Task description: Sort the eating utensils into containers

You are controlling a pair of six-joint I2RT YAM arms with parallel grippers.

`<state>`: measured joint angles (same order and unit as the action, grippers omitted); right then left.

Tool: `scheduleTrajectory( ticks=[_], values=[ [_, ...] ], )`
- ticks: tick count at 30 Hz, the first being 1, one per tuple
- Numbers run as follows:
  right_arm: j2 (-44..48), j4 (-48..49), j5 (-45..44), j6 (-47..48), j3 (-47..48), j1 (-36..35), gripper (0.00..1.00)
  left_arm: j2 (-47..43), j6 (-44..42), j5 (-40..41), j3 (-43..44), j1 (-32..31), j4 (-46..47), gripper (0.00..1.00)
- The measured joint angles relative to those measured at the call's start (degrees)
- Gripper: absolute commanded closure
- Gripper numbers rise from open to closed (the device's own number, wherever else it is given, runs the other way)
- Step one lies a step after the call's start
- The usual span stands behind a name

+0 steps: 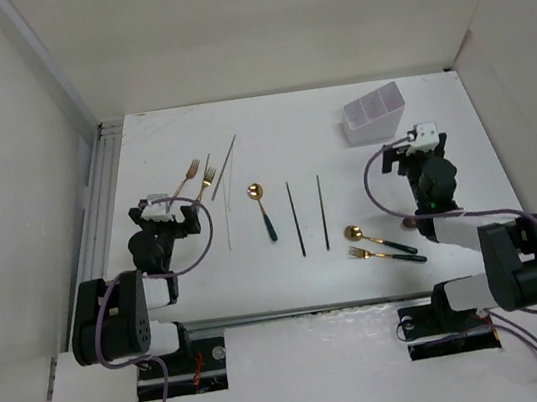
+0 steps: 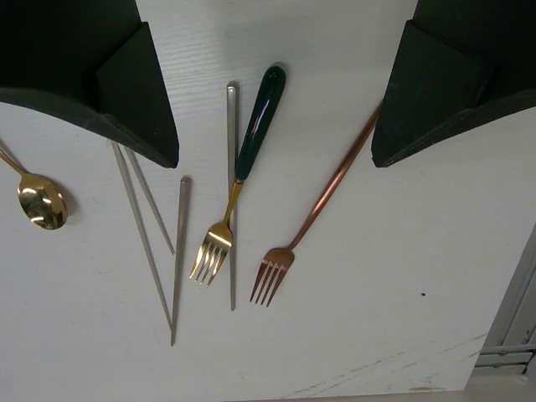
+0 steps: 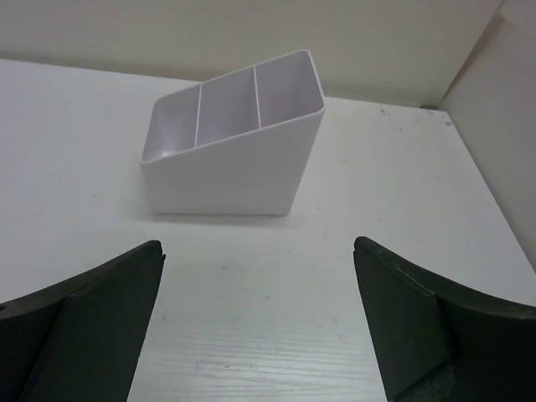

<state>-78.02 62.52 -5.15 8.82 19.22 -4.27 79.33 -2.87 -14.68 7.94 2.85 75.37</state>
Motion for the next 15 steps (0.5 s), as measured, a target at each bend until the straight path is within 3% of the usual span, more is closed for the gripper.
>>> scheduleTrajectory(
  ticks=[4,10,12,15],
  values=[
    [6.03,-17.79,-2.01,-0.13,11.17,0.02,0.00,0.00,0.00,0.11,0.00,-0.02,-0.02,0.00],
    [15.43,-26.47,-5.38,4.61,26.71,-1.51,0.00,-2.69,-0.26,0.15,0.22,-0.90,-2.75,0.00],
    [15.80,-31.01,-7.19,7.89,34.12,-2.45,0.00,-8.55,-1.90,0.46,4.15,-1.51,-12.55,0.00],
    [13.79,-37.00,-11.47,14.86,45.18,-4.17,0.00,-11.19,-5.95,1.88,26.29,-4.68,-35.34,0.00]
  ],
)
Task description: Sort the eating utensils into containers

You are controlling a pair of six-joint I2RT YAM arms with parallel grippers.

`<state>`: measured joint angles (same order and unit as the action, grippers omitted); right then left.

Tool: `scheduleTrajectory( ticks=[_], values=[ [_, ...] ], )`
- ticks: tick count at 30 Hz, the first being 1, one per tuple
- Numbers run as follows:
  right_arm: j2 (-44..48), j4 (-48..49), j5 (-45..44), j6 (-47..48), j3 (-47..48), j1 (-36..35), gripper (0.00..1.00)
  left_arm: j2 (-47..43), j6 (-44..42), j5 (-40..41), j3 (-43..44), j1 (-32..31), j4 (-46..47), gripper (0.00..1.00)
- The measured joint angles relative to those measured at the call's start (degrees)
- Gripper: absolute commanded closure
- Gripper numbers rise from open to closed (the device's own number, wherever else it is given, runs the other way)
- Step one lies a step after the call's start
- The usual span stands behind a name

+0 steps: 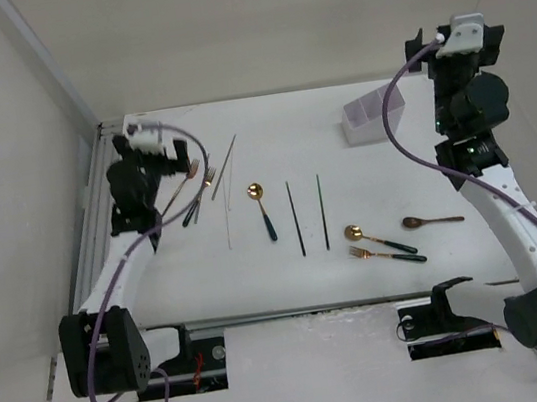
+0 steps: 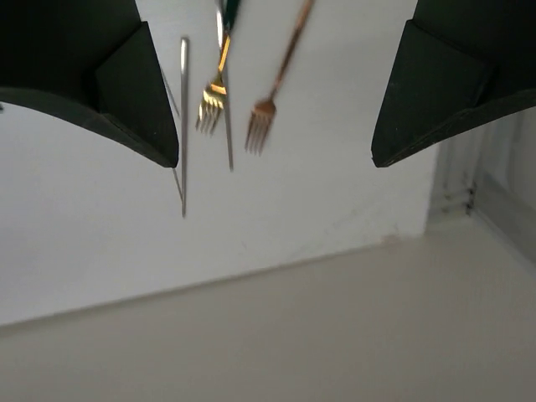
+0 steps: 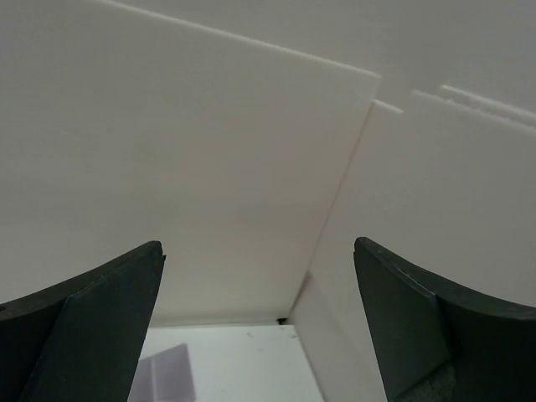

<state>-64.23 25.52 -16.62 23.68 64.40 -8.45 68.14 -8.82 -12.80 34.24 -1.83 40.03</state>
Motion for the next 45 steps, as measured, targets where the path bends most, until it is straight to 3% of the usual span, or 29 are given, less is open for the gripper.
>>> scheduleTrajectory(
  ticks=[3,5,8,9,10,12,14,18,22,32,39,45],
  values=[
    [-3.02,-3.76,-6.60,4.42,7.28,-1.99,0.00,3.58,-3.23,2.08,23.39,-1.27,-14.84,0.00],
    [-4.79,-7.43,-9.57,4.59,10.27,-2.64,0.00,5.57,-6.27,2.29,34.36,-1.29,-23.47,0.00],
    [-6.54,-15.85,-6.19,3.65,13.40,-2.54,0.12,9.86,-11.10,0.28,47.45,-1.18,-39.63,0.00],
    [-7.34,-18.95,-4.39,2.51,14.80,-2.54,0.23,11.82,-12.31,-0.48,50.88,-1.18,-44.85,0.01],
    [-8.31,-21.90,-2.40,1.42,16.28,-2.54,0.27,14.21,-13.29,-0.85,53.66,-1.18,-49.16,0.03],
    [-10.34,-27.10,1.70,-1.73,18.75,-2.54,0.35,19.91,-14.47,-1.33,57.81,-1.22,-57.11,0.17],
    [-12.20,-30.95,5.60,-5.07,19.85,-2.54,0.37,27.71,-15.26,-1.40,61.70,-1.03,-64.37,0.26],
    [-14.51,-35.39,13.07,-10.34,17.75,-3.17,0.34,42.77,-16.17,-1.03,64.92,0.46,-72.87,0.32],
    [-15.34,-37.29,18.91,-12.72,14.49,-4.85,0.34,51.30,-18.10,0.90,64.92,1.20,-77.29,0.36],
    [-17.22,-37.62,24.55,-14.32,14.16,-7.93,0.31,53.09,-21.14,1.73,68.89,0.17,-78.55,0.48],
    [-20.02,-37.62,26.60,-14.51,14.21,-7.93,0.31,56.48,-21.24,3.69,67.84,-0.02,-78.88,0.48],
    [-21.35,-37.94,27.69,-14.49,14.32,-8.15,0.30,57.99,-20.02,5.99,66.51,0.04,-78.84,0.65]
  ],
)
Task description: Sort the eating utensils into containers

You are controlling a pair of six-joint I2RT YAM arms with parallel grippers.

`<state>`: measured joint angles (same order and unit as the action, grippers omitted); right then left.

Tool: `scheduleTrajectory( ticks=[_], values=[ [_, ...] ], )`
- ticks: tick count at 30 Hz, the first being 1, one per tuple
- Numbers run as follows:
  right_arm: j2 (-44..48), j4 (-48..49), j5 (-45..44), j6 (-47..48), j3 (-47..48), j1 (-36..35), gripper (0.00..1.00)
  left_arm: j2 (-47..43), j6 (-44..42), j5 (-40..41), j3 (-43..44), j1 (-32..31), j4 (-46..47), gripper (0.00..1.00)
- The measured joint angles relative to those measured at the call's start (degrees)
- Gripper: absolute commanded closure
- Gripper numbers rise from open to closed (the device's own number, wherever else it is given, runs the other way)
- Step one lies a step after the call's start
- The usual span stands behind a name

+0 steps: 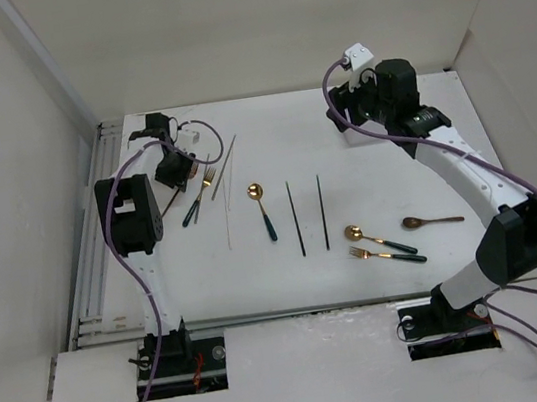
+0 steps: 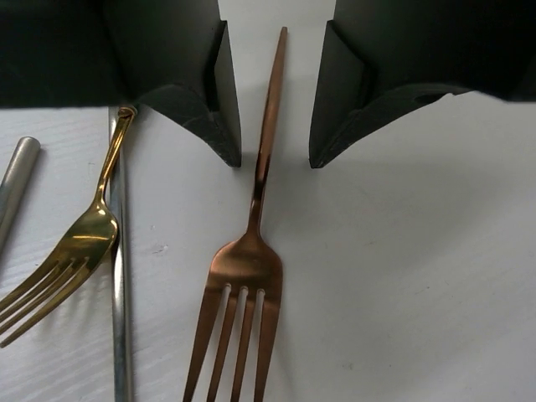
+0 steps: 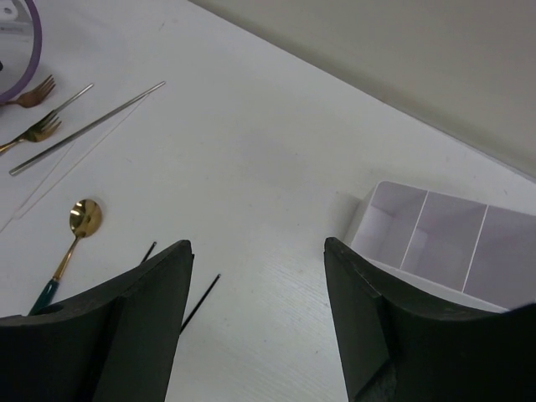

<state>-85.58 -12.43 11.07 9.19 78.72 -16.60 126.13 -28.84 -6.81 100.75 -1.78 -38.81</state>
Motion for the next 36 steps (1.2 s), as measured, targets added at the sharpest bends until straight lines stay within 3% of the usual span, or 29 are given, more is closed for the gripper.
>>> scheduleTrajectory(
  ticks=[3,4,5,11,21,22,25,27,33,36],
  values=[
    [0.00,0.04,0.22,0.04,0.28,0.00,0.29,0.13,0.66,0.15,0.00,-0.11,0.02,0.77],
    [0.00,0.04,0.31,0.04,0.31,0.00,0.29,0.15,0.98,0.24,0.00,-0.11,0.00,0.95],
    [0.00,0.04,0.33,0.04,0.31,0.00,0.28,0.20,1.38,0.13,-0.02,-0.15,0.07,1.00],
    [0.00,-0.02,0.37,0.04,0.31,0.00,0.27,0.31,3.04,0.28,-0.04,-0.11,0.63,1.00],
    [0.00,0.02,1.33,0.07,0.28,-2.25,0.24,-5.01,10.05,-6.91,-2.84,4.98,4.07,1.00],
    [0.00,0.09,1.60,0.02,0.28,-2.75,0.24,-6.67,10.58,-7.63,-2.84,5.31,4.28,1.00],
    [0.00,0.44,2.71,-0.28,0.28,-4.31,0.05,-13.44,12.35,-11.69,-2.84,5.49,4.98,1.00],
    [0.09,0.87,4.31,-0.50,0.28,-5.64,0.00,-19.54,14.49,-15.74,-2.80,5.25,6.78,1.00],
    [0.39,8.87,11.47,-2.67,0.31,-11.58,0.00,-39.63,23.89,-27.23,-6.29,0.85,21.42,1.00],
    [-0.46,15.65,17.25,-6.10,0.96,-14.27,0.07,-48.70,29.99,-32.00,-13.22,-3.69,32.44,1.00]
  ],
)
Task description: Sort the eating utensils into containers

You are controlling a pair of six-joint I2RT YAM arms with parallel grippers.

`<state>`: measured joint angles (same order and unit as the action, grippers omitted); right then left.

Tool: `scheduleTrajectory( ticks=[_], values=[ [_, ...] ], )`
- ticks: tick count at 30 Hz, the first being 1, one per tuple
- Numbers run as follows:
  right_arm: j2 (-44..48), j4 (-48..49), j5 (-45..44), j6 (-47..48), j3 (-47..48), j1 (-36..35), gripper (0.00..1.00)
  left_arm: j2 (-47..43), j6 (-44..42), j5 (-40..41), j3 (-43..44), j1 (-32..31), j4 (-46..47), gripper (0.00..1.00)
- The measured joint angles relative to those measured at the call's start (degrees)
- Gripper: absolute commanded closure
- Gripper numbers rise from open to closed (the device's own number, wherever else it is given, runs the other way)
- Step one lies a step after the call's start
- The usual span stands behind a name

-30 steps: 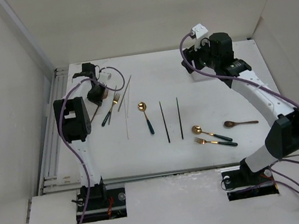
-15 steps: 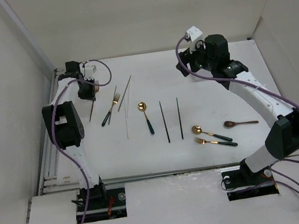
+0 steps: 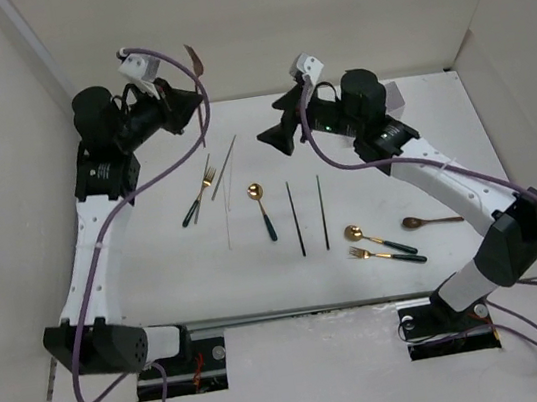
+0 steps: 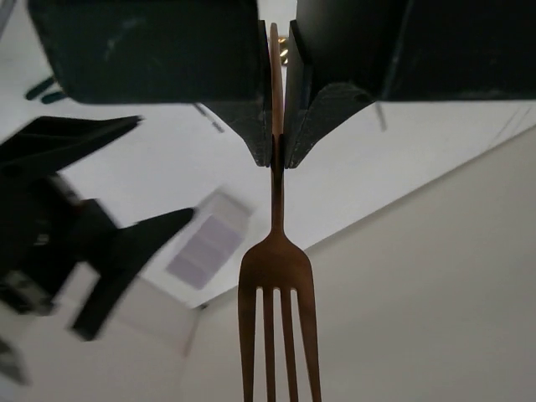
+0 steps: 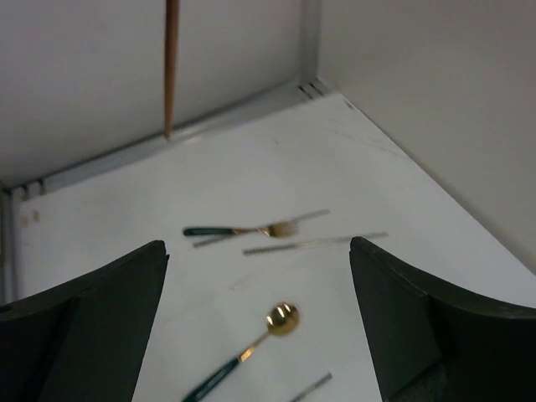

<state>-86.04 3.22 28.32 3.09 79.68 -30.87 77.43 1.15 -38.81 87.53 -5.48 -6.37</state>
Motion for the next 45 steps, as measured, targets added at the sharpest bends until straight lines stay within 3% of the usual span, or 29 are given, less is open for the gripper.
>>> scheduleTrajectory(
  ticks=[5,9,15,18,21,22,23,25,26,29,30,31,32,38,45],
  values=[
    [-4.63,11.50,7.76,-6.64,3.04,-2.05,0.08,-5.03,5.11,-4.02,-5.35,-5.42,9.66,1.00],
    [-6.49,15.69,10.14,-9.38,3.80,-3.34,0.10,-4.70,7.19,-4.33,-6.32,-7.19,11.13,1.00],
    [-8.52,19.58,11.89,-13.40,5.25,-4.52,0.21,-4.68,7.54,-4.70,-6.71,-9.81,11.96,1.00],
    [-9.81,21.00,12.24,-14.80,5.95,-4.74,0.32,-5.07,7.54,-4.94,-8.04,-10.58,12.46,1.00],
    [-11.06,21.51,12.24,-16.02,6.34,-4.85,0.51,-5.18,7.52,-4.94,-9.20,-10.82,12.48,1.00],
    [-11.34,21.51,12.22,-16.39,6.36,-4.85,0.59,-5.18,7.52,-4.92,-9.42,-10.82,12.37,1.00],
    [-11.58,21.53,12.15,-16.68,6.36,-4.85,0.75,-5.20,7.50,-4.90,-9.66,-10.84,12.35,1.00],
    [-11.80,21.51,12.41,-17.33,6.38,-4.85,0.87,-5.25,7.19,-4.22,-9.94,-10.95,12.48,1.00],
    [-11.80,21.49,12.37,-17.55,6.40,-4.94,0.99,-5.25,7.17,-4.09,-10.03,-10.95,12.59,1.00],
    [-11.80,21.64,12.04,-18.01,6.43,-5.14,1.00,-5.53,7.15,-3.76,-10.19,-10.93,12.66,1.00],
    [-11.80,21.73,11.93,-18.01,6.43,-5.18,1.00,-5.64,7.15,-3.67,-10.29,-10.95,12.81,0.87],
    [-11.80,21.79,11.78,-18.03,6.43,-5.22,1.00,-5.70,7.08,-3.54,-10.38,-10.93,12.87,0.37],
    [-11.80,21.84,11.17,-17.99,6.43,-5.29,1.00,-5.81,6.86,-3.58,-10.64,-10.95,12.98,0.00],
    [-11.06,23.12,3.98,-16.57,2.12,-2.51,1.00,-6.51,4.85,-0.70,-11.30,-11.47,10.16,0.00],
    [-11.69,22.56,-5.81,-9.29,-2.29,16.09,1.00,-8.28,1.38,9.81,-14.03,-10.05,7.74,0.00]
  ],
)
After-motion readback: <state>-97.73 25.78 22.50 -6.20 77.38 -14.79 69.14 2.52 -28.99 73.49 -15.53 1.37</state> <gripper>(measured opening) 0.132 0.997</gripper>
